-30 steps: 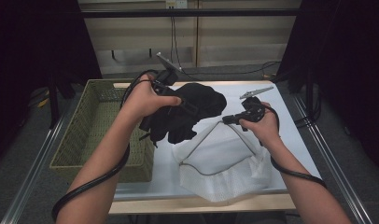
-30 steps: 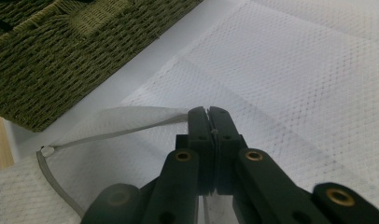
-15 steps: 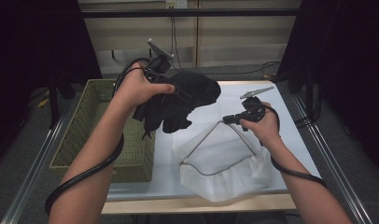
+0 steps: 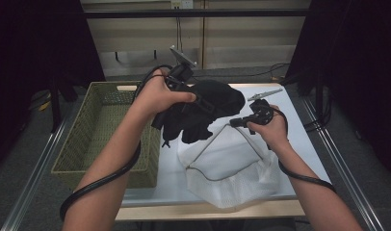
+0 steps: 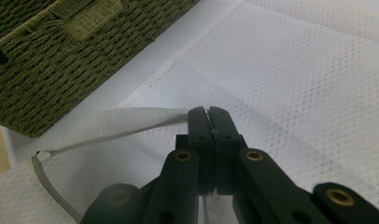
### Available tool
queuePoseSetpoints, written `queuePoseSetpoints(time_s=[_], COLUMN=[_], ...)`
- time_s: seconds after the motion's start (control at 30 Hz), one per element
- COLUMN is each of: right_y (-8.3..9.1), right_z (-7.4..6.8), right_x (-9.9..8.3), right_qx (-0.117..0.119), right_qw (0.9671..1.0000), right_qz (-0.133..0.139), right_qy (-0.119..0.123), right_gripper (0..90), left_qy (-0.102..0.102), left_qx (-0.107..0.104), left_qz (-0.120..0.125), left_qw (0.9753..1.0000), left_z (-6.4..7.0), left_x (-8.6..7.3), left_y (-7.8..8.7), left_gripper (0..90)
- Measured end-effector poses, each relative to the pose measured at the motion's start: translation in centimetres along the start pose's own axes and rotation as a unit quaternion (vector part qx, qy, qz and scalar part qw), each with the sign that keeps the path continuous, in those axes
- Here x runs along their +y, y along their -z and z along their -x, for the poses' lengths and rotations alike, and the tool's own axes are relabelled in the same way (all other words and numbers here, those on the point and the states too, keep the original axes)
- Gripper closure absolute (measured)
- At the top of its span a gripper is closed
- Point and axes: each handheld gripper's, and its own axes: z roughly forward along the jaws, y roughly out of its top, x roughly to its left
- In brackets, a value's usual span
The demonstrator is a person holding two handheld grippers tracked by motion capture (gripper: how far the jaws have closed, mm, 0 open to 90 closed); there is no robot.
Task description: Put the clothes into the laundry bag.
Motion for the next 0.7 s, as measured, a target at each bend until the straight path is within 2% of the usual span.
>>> queuePoseSetpoints(time_s=[0.07, 0.13, 0.5, 0.53, 0.57, 0.7], right_y=[0.0, 0.0, 0.1, 0.0, 0.0, 0.1], right_z=[0.0, 0.0, -0.5, -0.6, -0.6, -0.6], right_x=[0.0, 0.1, 0.7, 0.8, 0.8, 1.0], right_qx=[0.0, 0.0, -0.007, -0.006, -0.003, -0.004], right_qw=[1.0, 1.0, 0.9999, 0.9999, 0.9999, 0.9999], right_qz=[0.001, 0.002, 0.002, 0.001, 0.003, 0.007], right_qy=[0.0, -0.001, 0.009, 0.011, 0.01, 0.008], right_gripper=[89.4, 89.3, 89.4, 89.4, 89.4, 89.4], left_qy=[-0.017, -0.022, -0.022, -0.009, -0.026, -0.024], left_qx=[-0.003, -0.003, -0.013, -0.016, -0.015, -0.015], left_qz=[-0.017, -0.022, -0.03, -0.024, -0.035, -0.037], left_qw=[0.9997, 0.9995, 0.9992, 0.9995, 0.9989, 0.9989], left_z=[-0.2, -0.2, -0.7, -0.5, -0.8, -0.9], left_x=[-0.1, -0.3, -1.5, -1.7, -1.8, -2.3], left_y=[-0.5, -1.1, -3.4, -3.8, -3.8, -4.6], left_gripper=[60.0, 60.0, 59.9, 59.9, 59.9, 59.9])
